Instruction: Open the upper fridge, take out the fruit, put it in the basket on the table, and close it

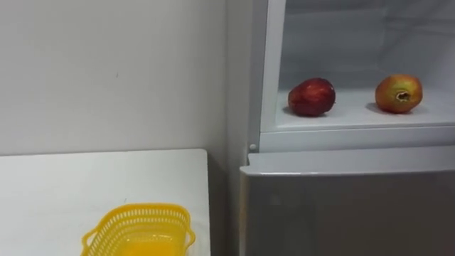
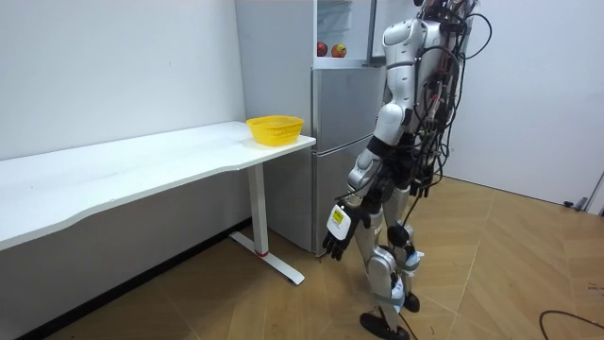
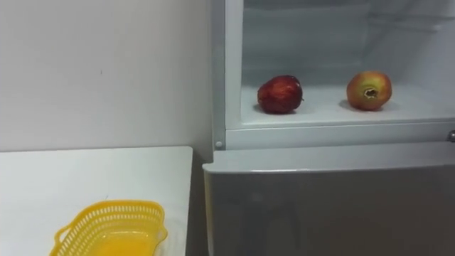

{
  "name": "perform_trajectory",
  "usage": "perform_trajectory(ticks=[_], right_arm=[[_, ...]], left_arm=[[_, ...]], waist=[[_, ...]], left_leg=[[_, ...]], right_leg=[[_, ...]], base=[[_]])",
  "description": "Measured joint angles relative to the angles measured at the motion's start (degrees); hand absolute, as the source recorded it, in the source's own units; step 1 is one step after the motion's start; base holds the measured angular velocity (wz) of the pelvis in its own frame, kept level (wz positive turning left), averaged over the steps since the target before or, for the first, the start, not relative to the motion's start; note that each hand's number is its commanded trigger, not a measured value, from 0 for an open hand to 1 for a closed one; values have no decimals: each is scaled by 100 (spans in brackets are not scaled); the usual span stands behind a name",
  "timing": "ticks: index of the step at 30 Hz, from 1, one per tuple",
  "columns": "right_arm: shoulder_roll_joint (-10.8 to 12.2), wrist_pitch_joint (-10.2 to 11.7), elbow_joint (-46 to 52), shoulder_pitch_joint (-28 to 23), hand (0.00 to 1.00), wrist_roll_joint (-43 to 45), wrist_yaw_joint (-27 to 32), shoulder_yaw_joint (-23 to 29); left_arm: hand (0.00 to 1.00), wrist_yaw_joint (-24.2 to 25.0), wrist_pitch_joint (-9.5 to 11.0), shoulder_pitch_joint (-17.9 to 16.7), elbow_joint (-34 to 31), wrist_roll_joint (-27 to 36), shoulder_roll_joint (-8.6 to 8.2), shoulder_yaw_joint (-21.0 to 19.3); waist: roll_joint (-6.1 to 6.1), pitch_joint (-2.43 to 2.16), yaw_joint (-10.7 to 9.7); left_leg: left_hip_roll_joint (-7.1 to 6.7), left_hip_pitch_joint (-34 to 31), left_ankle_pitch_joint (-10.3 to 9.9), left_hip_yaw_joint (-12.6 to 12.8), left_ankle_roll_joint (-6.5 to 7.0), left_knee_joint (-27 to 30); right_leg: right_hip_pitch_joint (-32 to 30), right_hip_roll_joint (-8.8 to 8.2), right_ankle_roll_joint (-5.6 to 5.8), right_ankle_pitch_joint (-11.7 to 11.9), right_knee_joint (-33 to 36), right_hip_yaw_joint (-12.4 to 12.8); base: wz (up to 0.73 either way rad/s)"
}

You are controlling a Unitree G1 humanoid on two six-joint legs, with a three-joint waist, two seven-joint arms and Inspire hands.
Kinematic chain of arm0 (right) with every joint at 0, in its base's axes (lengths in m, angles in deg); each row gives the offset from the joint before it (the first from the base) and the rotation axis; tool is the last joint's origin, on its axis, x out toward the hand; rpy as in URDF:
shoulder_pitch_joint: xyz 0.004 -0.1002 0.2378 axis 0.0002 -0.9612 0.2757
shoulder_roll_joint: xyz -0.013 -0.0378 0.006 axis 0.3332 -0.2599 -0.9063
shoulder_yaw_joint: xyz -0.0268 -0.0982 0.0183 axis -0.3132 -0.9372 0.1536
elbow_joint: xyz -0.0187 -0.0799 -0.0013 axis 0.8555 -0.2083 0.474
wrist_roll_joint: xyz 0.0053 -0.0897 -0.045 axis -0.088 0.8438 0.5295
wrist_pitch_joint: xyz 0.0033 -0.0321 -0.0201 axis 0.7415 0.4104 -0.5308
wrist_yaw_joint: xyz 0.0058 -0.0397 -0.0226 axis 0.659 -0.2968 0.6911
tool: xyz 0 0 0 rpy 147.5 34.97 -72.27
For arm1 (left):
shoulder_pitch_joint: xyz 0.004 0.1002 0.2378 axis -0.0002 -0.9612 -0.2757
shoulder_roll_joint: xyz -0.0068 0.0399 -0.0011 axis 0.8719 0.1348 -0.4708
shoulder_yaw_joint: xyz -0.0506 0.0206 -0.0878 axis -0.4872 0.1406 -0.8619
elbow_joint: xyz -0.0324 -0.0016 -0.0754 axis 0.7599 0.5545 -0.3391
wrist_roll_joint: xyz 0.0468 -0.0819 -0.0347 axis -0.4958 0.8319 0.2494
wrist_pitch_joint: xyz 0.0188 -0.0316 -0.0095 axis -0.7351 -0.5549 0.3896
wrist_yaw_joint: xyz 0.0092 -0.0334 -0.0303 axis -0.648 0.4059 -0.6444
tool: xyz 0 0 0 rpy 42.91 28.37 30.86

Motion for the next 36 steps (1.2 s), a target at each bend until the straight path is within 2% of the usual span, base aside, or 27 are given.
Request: perform_trajectory(ticks=[3, 5, 9, 14, 16, 21, 23, 26, 31, 33, 36], right_arm=[[0, 21, 457, -35, 0, -236, 297, 50], [1, 170, 982, -89, 0, -651, 475, 47], [17, 369, 1807, -184, 0, -877, 615, 39], [155, 492, 3389, -464, 0, -865, 882, 36], [225, 623, 3739, -465, 0, -858, 1004, 40], [302, 858, 5239, -778, 0, -1101, 1278, 29], [302, 1155, 5989, -905, 0, -1100, 1436, 30], [298, 1417, 6427, -981, 0, -1097, 1593, 26], [294, 1430, 6887, -1031, 0, -937, 1828, 26], [283, 1497, 7023, -1013, 0, -885, 1943, 24], [257, 1528, 7424, -994, 0, -534, 2163, 11]], left_arm=[[0, -11, 3, 22, -2, -58, -32, -1], [0, -29, 9, 25, 2, -93, -39, 0], [0, -48, 29, 9, -22, -90, -68, 0], [0, -45, 53, -105, -90, -90, -172, -4], [0, -57, 150, -183, -90, -90, -180, -5], [0, -182, 428, -193, -29, -41, -177, 0], [0, -177, 519, -200, -18, -42, -157, -2], [0, -178, 645, -262, -27, -37, -117, -1], [0, -171, 758, -291, 82, 42, -107, -1], [0, -168, 812, -276, 183, 110, -102, 0], [0, -146, 838, -221, 381, 187, -101, 55]], waist=[[17, 0, -4], [38, 5, -9], [77, 1, -5], [174, -43, -62], [196, -52, -152], [191, -48, -177], [187, -45, -169], [161, -53, -168], [168, -56, -163], [175, -58, -149], [205, -52, -127]], left_leg=[[9, -31, 0, 60, 0, 2], [21, -40, 0, 90, 0, 2], [27, -78, -11, 107, -4, -20], [28, -179, -8, 152, -1, -75], [29, -172, -8, 153, -2, -53], [18, -180, -6, 187, -4, -21], [31, -236, -5, 265, -5, -19], [36, -225, -5, 276, -5, -17], [34, -224, -5, 341, -5, -22], [41, -228, -5, 393, -5, -26], [84, -218, -6, 433, -6, -30]], right_leg=[[-37, 2, -3, 3, 53, 8], [-43, 8, -14, 23, 49, 1], [-141, 18, -11, 24, 44, 24], [-329, 48, -3, 53, 61, 138], [-327, 58, -10, 75, 60, 152], [-349, 84, -26, 87, 54, 181], [-438, 106, -43, 98, 51, 244], [-428, 113, -45, 100, 43, 260], [-427, 115, -40, 105, 49, 298], [-426, 117, -42, 115, 52, 308], [-436, 118, -43, 130, 61, 310]], base=[[-3], [0], [0], [-9], [-11], [-12], [-15], [-2], [-3], [-7], [-3]])
